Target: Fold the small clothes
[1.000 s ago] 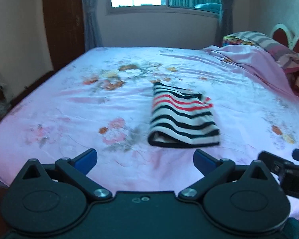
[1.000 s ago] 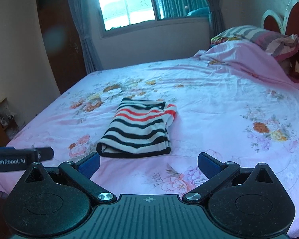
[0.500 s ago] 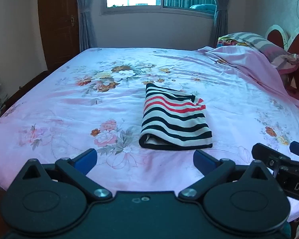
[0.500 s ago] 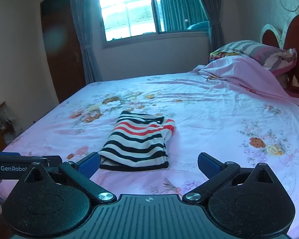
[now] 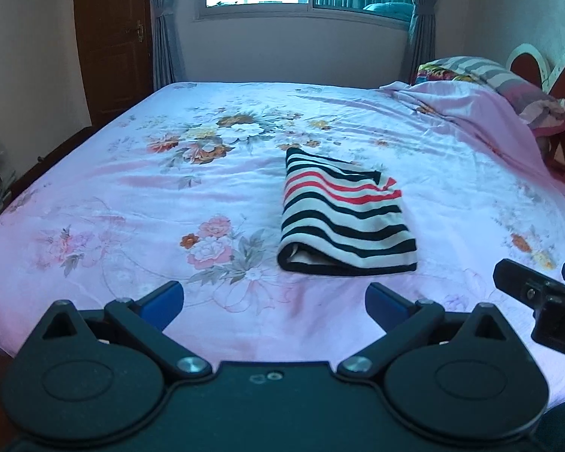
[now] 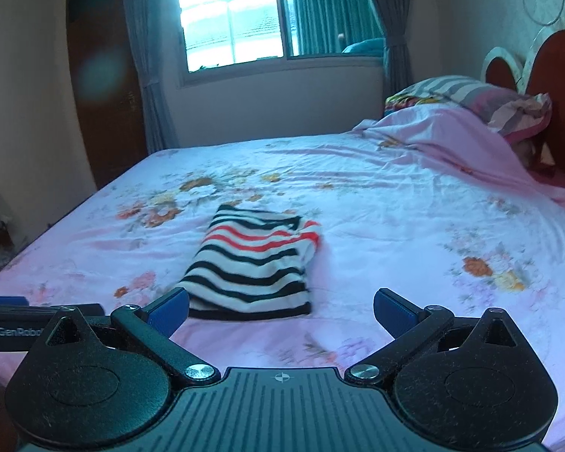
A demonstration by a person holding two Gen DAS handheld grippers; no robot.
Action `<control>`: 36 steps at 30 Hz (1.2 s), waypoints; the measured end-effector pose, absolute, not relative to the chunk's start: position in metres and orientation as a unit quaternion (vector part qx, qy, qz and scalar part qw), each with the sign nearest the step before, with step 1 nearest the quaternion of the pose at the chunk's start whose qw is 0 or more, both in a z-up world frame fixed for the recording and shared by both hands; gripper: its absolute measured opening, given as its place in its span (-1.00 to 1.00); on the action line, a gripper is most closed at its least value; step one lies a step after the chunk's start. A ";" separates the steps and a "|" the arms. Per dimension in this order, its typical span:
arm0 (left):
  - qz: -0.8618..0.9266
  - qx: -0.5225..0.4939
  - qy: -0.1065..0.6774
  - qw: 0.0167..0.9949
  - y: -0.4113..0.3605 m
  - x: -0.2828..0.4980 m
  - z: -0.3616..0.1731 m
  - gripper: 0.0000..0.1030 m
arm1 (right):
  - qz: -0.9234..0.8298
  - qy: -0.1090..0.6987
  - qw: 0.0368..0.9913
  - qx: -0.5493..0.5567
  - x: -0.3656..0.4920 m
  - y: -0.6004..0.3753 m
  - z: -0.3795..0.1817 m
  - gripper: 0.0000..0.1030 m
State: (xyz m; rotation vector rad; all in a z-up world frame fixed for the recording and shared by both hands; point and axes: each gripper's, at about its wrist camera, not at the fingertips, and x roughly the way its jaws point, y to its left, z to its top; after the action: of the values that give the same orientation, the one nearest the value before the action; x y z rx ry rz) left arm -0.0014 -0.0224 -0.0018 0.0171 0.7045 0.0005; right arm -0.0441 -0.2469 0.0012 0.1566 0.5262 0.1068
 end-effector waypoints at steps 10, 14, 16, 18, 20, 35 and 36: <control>0.023 0.008 0.347 0.937 -0.018 0.008 -0.006 0.97 | 0.073 0.265 0.959 0.072 -0.029 -0.241 -0.005 1.00; 0.017 0.011 0.351 0.936 -0.022 0.012 -0.008 0.97 | 0.072 0.264 0.958 0.081 -0.029 -0.247 -0.008 1.00; 0.019 0.012 0.351 0.936 -0.024 0.013 -0.008 0.97 | 0.076 0.271 0.956 0.084 -0.027 -0.249 -0.011 1.00; 0.016 0.015 0.351 0.936 -0.027 0.014 -0.008 0.97 | 0.075 0.274 0.955 0.086 -0.025 -0.251 -0.013 1.00; 0.014 0.018 0.351 0.936 -0.030 0.015 -0.008 0.97 | 0.071 0.274 0.955 0.090 -0.022 -0.254 -0.014 1.00; 0.004 0.018 0.353 0.935 -0.036 0.020 -0.006 0.97 | 0.064 0.275 0.954 0.103 -0.021 -0.256 -0.015 1.00; 0.004 0.018 0.351 0.936 -0.036 0.020 -0.005 0.97 | 0.064 0.274 0.954 0.104 -0.021 -0.257 -0.014 1.00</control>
State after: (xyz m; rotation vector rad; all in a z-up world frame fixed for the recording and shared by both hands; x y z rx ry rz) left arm 0.0202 -0.0362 -0.0054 0.0376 0.7180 0.0072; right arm -0.0209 -0.2567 -0.0144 0.2111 0.5560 0.1302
